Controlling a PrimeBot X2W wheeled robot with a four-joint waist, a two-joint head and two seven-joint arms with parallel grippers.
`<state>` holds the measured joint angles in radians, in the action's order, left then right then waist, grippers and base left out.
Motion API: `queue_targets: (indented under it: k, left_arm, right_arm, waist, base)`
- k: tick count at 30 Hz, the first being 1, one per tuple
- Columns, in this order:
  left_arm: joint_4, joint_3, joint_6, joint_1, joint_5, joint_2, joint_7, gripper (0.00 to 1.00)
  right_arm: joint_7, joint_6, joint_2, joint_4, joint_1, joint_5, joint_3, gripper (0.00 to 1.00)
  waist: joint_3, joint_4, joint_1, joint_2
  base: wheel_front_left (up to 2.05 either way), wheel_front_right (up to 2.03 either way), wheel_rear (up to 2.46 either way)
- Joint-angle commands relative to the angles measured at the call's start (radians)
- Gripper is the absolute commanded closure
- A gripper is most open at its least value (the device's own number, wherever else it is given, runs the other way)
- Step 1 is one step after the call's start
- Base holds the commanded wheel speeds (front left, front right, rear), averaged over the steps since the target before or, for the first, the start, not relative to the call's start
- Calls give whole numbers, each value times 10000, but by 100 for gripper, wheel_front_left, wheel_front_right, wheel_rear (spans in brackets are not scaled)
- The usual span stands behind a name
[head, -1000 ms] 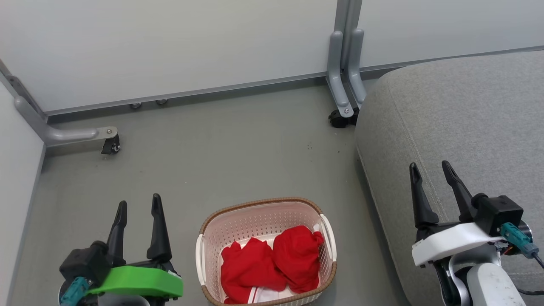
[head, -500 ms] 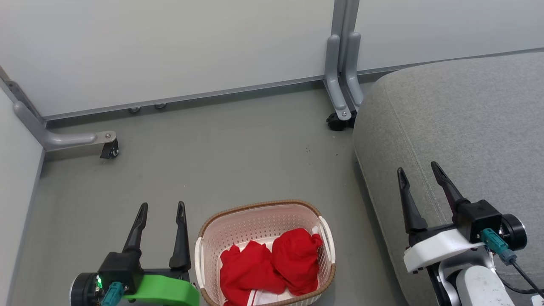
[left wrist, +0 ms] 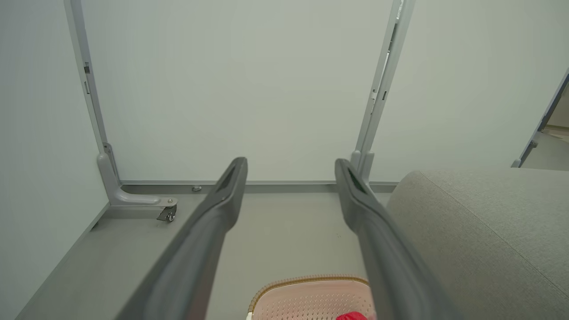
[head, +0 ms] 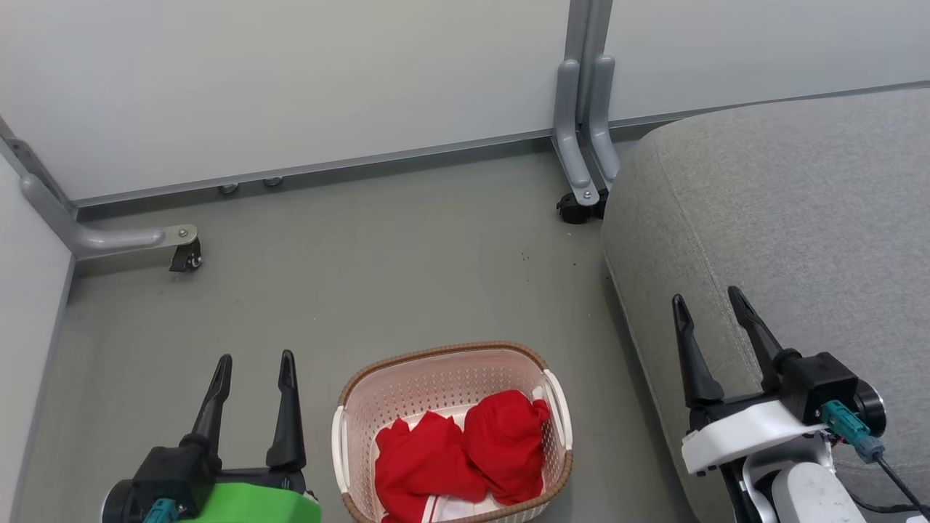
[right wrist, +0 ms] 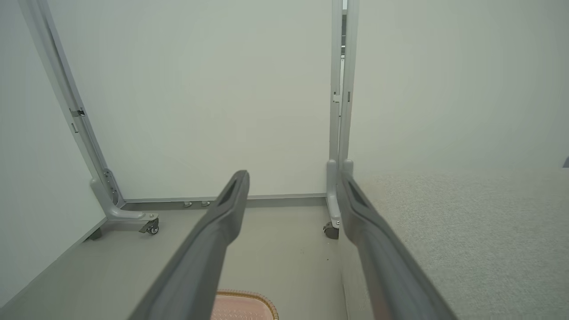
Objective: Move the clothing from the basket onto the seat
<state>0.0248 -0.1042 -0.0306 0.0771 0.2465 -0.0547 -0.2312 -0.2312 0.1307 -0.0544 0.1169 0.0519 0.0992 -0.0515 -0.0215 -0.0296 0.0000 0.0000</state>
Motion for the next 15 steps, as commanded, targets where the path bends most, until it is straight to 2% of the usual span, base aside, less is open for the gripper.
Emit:
queue_targets:
  k: [1,6,15]
  left_arm:
    - [10,133,-135,150,-164,4,-94,0]
    - [153,295,-354,174,-165,43,-180,0]
    - [332,82,-542,233,-630,36,-336,0]
  right_arm:
    - [-95,0,-9,27,-58,55,-60,0]
    - [-186,0,10,129,-86,403,-125,0]
    - [-342,0,22,63,-100,-89,-164,0]
  waist:
    - [5,-11,0,0]
    - [25,-51,0,0]
    - [52,-92,0,0]
  base:
    - [0,0,0]
    - [0,0,0]
    - [0,0,0]
